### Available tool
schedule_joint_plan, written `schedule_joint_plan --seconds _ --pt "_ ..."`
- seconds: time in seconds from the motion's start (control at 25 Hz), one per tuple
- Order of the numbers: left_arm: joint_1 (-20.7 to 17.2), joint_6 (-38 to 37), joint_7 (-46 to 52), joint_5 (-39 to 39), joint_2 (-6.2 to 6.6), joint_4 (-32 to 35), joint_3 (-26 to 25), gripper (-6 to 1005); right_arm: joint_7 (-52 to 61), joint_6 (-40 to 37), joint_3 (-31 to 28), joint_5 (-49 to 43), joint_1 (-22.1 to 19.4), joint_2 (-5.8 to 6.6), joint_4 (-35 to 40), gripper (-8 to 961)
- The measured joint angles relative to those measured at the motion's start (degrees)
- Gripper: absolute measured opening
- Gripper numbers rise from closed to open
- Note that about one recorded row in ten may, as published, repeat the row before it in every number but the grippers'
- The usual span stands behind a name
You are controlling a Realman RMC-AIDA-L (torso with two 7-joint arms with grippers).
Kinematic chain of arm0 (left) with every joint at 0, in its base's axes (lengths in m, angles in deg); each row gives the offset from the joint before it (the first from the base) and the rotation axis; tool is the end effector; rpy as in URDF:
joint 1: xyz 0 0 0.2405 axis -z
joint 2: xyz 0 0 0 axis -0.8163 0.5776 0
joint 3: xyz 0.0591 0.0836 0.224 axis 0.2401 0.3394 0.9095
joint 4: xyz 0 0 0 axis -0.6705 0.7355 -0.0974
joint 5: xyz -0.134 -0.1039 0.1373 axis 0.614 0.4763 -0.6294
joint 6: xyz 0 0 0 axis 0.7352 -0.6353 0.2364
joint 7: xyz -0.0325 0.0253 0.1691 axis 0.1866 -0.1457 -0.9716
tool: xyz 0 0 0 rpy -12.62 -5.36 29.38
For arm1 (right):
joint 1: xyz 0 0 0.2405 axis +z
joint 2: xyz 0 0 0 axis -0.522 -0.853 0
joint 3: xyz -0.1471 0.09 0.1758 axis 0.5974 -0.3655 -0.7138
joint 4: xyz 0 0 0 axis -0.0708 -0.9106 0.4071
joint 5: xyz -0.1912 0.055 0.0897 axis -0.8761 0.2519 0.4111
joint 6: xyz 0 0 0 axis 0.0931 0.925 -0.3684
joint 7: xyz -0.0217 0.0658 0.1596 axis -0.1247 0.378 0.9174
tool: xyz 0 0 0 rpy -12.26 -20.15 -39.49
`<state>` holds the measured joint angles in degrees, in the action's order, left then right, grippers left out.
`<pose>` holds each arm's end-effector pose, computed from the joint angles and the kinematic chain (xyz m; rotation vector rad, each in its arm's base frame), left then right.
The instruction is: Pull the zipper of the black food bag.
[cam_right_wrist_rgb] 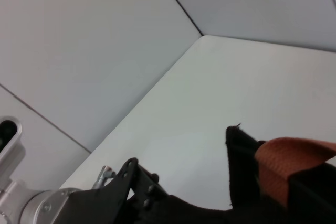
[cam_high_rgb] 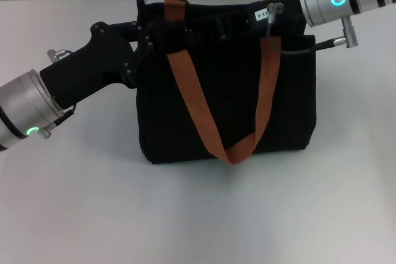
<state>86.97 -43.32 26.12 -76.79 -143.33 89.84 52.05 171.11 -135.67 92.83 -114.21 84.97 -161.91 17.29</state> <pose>-0.2148 0.3427 -0.0268 -2.3480 -0.2591 -1.1975 0.0957 0.4181 -0.0448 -2.8236 1.2270 0.4439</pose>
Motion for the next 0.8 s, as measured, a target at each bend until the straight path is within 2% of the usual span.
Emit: schedule_joint_plan --seconds 0.12,0.28,0.4,0.68,0.8 --pt "0.0 -0.04 0.0 0.0 0.02 0.0 0.01 35 1.15 0.11 0.01 -0.38 -1.23 -0.14 1.98 11" --pt "0.0 -0.1 0.0 0.03 0.03 0.0 -0.09 35 4.17 0.12 0.02 -3.58 -3.88 -0.98 8.0 -3" --pt "0.0 -0.11 0.03 0.08 0.04 0.0 -0.23 36 8.22 -0.18 0.01 -7.09 -7.15 -1.5 14.98 -3" --pt "-0.46 -0.12 0.16 0.15 0.11 0.19 -1.22 36 16.39 -2.37 -0.72 -13.79 -16.76 -1.81 32.49 -1" --pt "-0.51 -0.01 0.17 0.15 0.13 0.1 -1.51 37 16.64 -2.99 -1.57 -12.91 -18.42 -1.87 34.44 0"
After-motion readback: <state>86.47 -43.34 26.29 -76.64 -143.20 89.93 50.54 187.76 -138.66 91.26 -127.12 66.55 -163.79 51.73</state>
